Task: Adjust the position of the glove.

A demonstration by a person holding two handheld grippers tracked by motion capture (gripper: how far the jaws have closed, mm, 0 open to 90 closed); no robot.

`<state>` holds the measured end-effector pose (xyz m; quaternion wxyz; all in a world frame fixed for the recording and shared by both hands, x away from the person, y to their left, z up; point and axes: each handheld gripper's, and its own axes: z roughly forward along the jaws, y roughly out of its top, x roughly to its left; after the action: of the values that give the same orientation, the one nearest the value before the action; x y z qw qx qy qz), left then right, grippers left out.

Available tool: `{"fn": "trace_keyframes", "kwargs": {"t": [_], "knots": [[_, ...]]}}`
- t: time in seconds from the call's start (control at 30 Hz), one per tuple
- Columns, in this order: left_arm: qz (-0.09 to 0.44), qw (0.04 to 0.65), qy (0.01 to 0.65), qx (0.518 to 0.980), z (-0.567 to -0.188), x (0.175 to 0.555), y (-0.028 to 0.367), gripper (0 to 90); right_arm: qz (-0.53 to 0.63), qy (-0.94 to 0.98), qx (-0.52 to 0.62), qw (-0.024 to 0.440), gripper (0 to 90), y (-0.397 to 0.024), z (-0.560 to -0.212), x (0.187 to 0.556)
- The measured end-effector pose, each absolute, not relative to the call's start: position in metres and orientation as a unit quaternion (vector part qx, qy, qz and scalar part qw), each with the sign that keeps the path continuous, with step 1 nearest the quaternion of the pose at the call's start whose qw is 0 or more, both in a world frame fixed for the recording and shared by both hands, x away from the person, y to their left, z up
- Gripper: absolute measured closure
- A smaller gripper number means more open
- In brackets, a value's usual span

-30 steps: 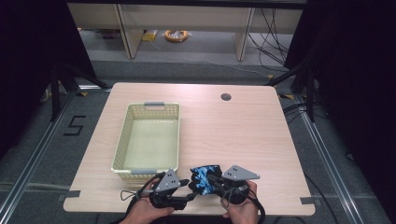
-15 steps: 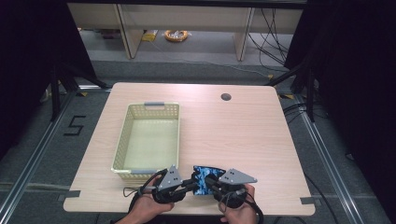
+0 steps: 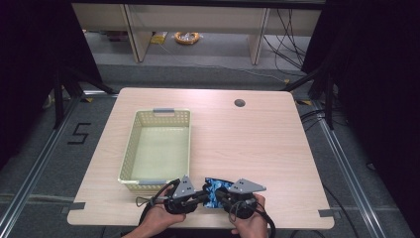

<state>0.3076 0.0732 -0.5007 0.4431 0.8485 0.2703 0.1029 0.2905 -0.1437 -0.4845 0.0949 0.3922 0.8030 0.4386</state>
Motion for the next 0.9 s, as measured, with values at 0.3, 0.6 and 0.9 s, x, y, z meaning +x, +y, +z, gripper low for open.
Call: {"fn": "trace_keyframes", "kwargs": {"t": [0.3, 0.6, 0.9], "knots": [[0.100, 0.431, 0.274, 0.854, -0.509, 0.312, 0.075, 77.5, 0.423, 0.808, 0.401, 0.085, 84.5, -0.140, -0.491, 0.294], [0.086, 0.416, 0.290, 0.858, -0.514, 0.313, 0.080, 65.7, 0.444, 0.788, 0.414, 0.103, 68.1, -0.168, -0.473, 0.297], [0.072, 0.433, 0.305, 0.845, -0.512, 0.314, 0.086, 58.1, 0.431, 0.751, 0.492, 0.089, 65.6, -0.213, -0.478, 0.295]]}}
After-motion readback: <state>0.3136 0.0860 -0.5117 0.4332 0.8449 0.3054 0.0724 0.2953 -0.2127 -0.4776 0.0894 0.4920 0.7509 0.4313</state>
